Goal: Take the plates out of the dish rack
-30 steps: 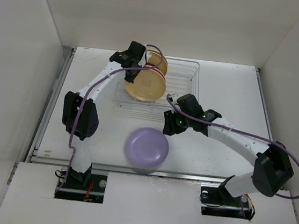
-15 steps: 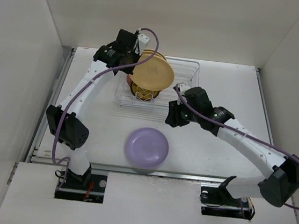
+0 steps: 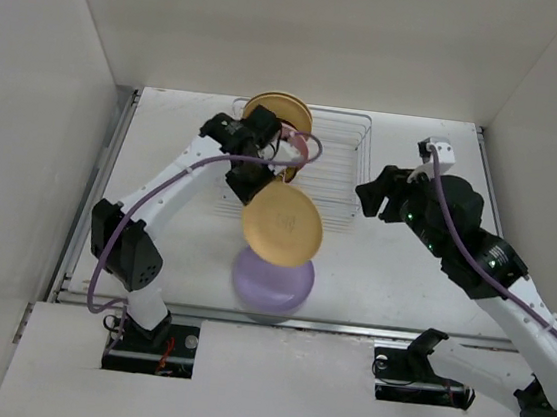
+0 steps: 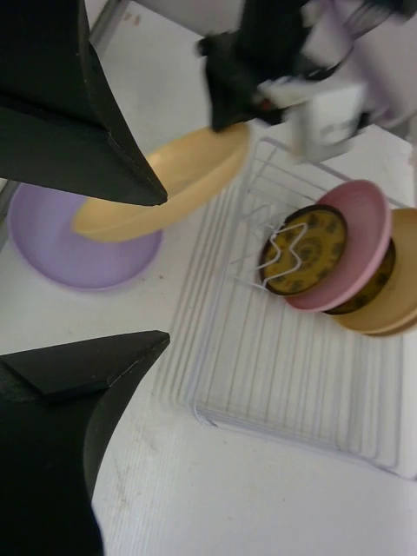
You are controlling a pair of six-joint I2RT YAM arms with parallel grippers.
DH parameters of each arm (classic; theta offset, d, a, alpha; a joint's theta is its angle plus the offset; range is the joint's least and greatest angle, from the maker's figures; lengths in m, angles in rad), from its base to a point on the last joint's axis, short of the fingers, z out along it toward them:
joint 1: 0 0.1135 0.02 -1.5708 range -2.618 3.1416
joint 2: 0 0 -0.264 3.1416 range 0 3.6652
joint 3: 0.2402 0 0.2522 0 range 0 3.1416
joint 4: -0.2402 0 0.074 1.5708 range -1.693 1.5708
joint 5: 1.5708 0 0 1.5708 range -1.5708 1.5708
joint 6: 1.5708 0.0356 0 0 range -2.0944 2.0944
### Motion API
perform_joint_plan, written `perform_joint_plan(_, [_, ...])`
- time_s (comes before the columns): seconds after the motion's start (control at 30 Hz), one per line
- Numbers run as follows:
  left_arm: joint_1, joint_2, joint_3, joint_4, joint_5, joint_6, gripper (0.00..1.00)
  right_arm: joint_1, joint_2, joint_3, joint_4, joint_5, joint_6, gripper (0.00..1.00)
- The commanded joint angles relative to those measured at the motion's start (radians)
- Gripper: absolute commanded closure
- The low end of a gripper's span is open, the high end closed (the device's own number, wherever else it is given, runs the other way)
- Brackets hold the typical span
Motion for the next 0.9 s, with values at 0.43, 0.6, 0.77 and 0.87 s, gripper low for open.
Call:
perform_joint_plan(0.43, [-0.223,0.249,-0.084,-0.119,-0.100,0.006,1.00,0.002,0.002,0.003,-0.002,0.049,0.044,0.33])
perform_joint_plan(0.6, [-0.232,0.258,-0.066,-0.159,-0.127,0.024,0.75,0.002,0.002,-0.008,-0.002,0.049,0.044,0.33])
perform_joint_plan(0.77, [-0.232,0.220,-0.019,-0.199,-0.076,0.024,0.39,0.002,0.053,0.036,0.007,0.069,0.044,0.25])
perform_joint_plan(0.87, [-0.206,0.195,0.032,-0.220,-0.022,0.024,0.32,-0.007,0.106,0.102,0.035,0.080,0.002,0.22])
